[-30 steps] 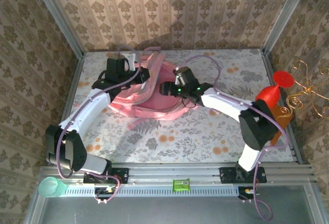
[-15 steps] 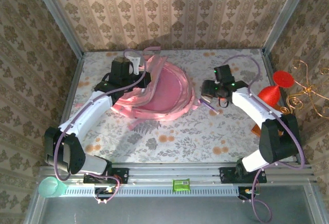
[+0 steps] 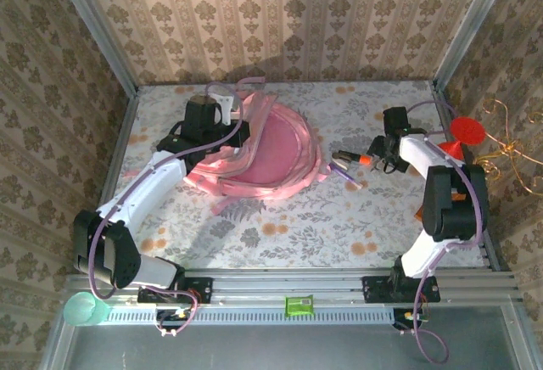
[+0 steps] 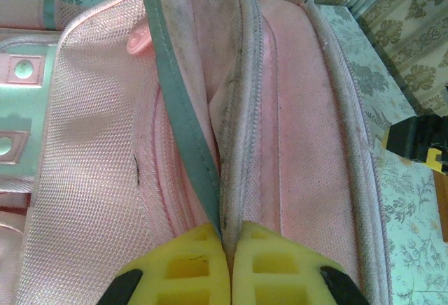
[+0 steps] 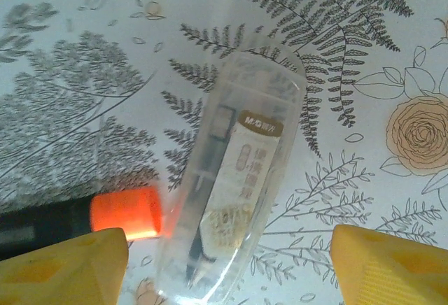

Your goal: Pack the student bag

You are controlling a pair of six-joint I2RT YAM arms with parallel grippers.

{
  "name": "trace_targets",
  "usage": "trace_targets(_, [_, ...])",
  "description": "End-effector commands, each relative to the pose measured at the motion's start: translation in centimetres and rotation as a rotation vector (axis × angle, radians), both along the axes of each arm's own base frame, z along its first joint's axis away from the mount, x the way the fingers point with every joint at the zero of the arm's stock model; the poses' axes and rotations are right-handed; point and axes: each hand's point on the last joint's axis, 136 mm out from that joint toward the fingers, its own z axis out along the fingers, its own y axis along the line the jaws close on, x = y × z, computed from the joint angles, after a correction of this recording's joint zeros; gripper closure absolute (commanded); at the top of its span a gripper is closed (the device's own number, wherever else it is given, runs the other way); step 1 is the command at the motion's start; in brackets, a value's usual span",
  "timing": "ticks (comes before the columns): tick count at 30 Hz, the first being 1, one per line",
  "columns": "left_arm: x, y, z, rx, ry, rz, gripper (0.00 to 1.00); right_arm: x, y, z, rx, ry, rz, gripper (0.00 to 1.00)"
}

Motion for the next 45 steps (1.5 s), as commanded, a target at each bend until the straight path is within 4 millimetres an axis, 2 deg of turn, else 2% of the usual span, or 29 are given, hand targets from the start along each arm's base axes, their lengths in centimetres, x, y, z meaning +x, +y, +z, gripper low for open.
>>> trace_targets(1, [-0.2, 0.6, 1.4, 0.01, -0.062, 0.001, 1.0, 0.4, -1.1, -0.7, 0.011, 0.014, -0.064, 0.23])
trace_targets(4, [-0.1, 0.4, 1.2, 0.003, -0.058, -0.004, 1.0, 0.5, -1.3, -1.9, 0.027, 0.046, -0.079, 0.23])
trace_targets(12, [-0.1, 0.3, 0.7, 0.005, -0.047, -0.008, 1.0, 1.5, -0.8, -3.4, 0.084, 0.065, -0.094, 0.26])
trace_targets(16, [-0.2, 0.1, 0.2, 0.009, -0.031, -0.021, 0.94, 1.7, -0.2, -4.5, 0.119, 0.088, -0.096, 0.27])
trace_targets(21, [-0.4, -0.4, 0.4, -0.009, -0.028, -0.051, 0.92, 1.6, -0.2, -4.7, 0.121, 0.087, -0.102, 0.3])
trace_targets(27, [-0.2, -0.3, -0.2, 0.009, -0.014, -0.04, 1.0, 1.8, -0.2, -4.7, 0.125, 0.085, -0.103, 0.38])
trace_targets(32, [-0.3, 0.2, 0.1, 0.01, -0.029, -0.02, 1.0, 2.0, -0.4, -3.4, 0.086, 0.05, -0.09, 0.49])
trace_targets(36, [-0.4, 0.3, 0.4, 0.005, -0.04, -0.016, 1.0, 2.2, 0.2, -1.8, 0.064, 0.013, -0.057, 0.55])
trace_targets(45, [-0.5, 0.7, 0.4, 0.028, -0.05, -0.015, 1.0, 3.1, 2.0, 4.3, -0.138, -0.074, 0.087, 0.66])
